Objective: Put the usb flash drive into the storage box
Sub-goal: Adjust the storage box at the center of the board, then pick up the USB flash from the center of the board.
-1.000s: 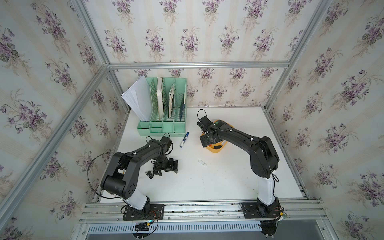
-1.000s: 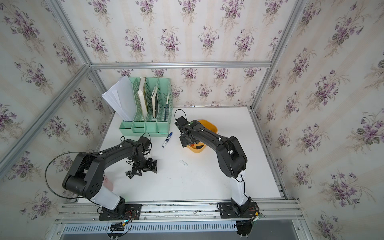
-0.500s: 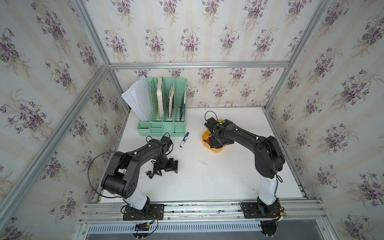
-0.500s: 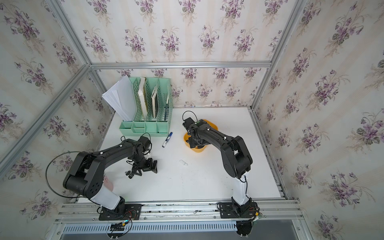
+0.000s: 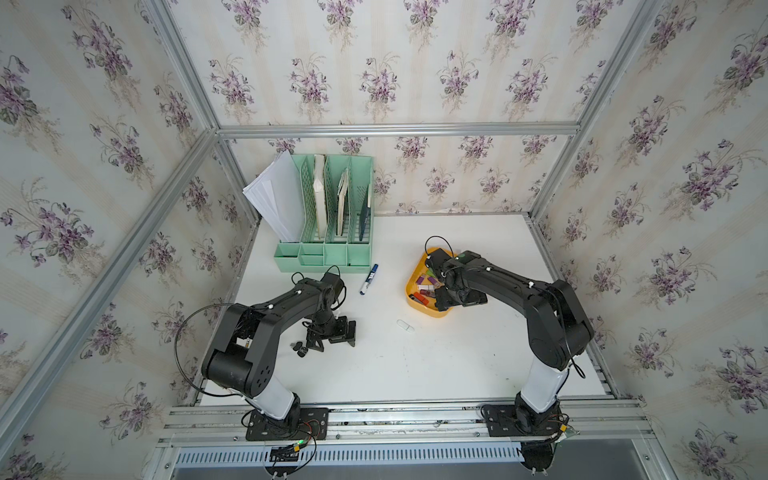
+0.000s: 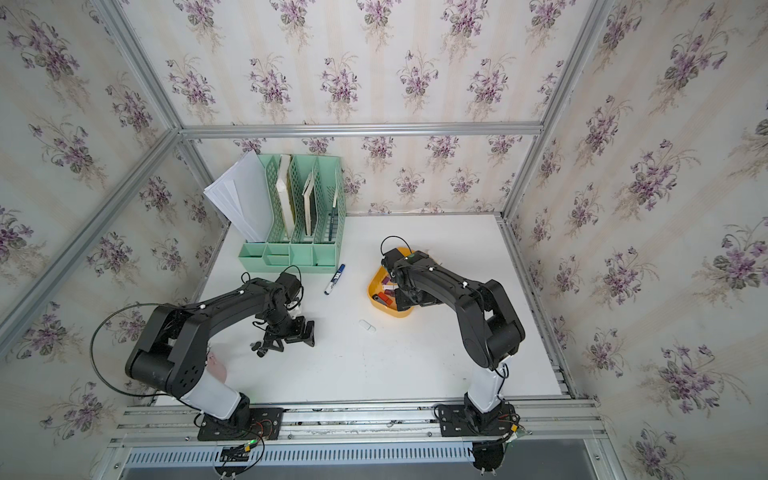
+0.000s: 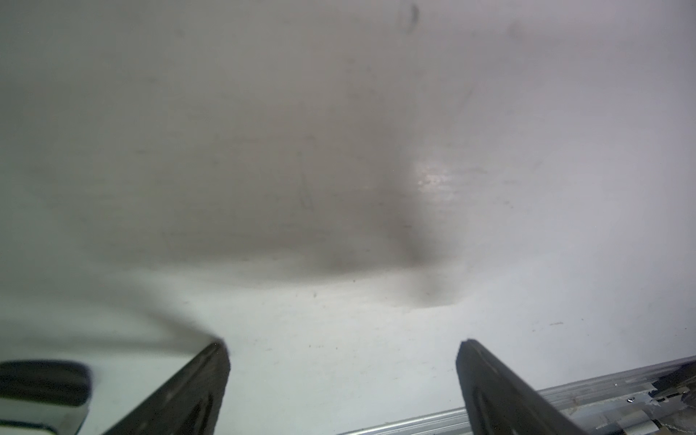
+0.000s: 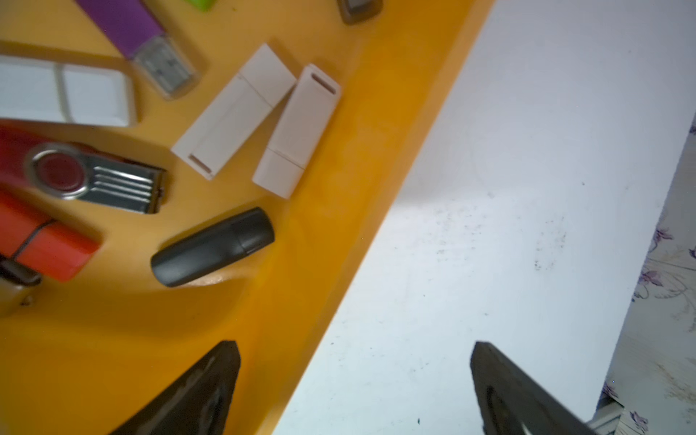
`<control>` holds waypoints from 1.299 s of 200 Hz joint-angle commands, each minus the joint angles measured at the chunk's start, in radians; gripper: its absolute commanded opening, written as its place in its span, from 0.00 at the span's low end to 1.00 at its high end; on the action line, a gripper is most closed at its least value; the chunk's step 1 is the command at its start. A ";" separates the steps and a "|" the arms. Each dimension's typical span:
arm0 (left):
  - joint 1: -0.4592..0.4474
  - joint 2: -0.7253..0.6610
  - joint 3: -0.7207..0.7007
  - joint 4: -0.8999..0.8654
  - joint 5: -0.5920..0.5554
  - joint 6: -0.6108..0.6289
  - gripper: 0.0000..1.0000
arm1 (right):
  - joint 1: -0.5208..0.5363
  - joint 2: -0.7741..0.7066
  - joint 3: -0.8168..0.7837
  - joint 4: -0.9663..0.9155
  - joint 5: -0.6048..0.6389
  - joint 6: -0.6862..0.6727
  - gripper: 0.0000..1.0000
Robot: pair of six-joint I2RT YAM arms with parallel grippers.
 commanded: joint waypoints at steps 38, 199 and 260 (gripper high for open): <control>-0.001 0.006 -0.017 0.010 0.027 0.006 0.99 | -0.158 -0.071 -0.081 0.000 0.062 -0.074 1.00; -0.002 -0.072 -0.083 0.031 0.049 -0.049 0.99 | 0.303 -0.036 0.210 0.155 -0.408 -0.295 0.77; -0.002 -0.092 -0.091 0.019 0.046 -0.050 0.99 | 0.313 0.078 0.132 0.251 -0.401 -0.308 0.67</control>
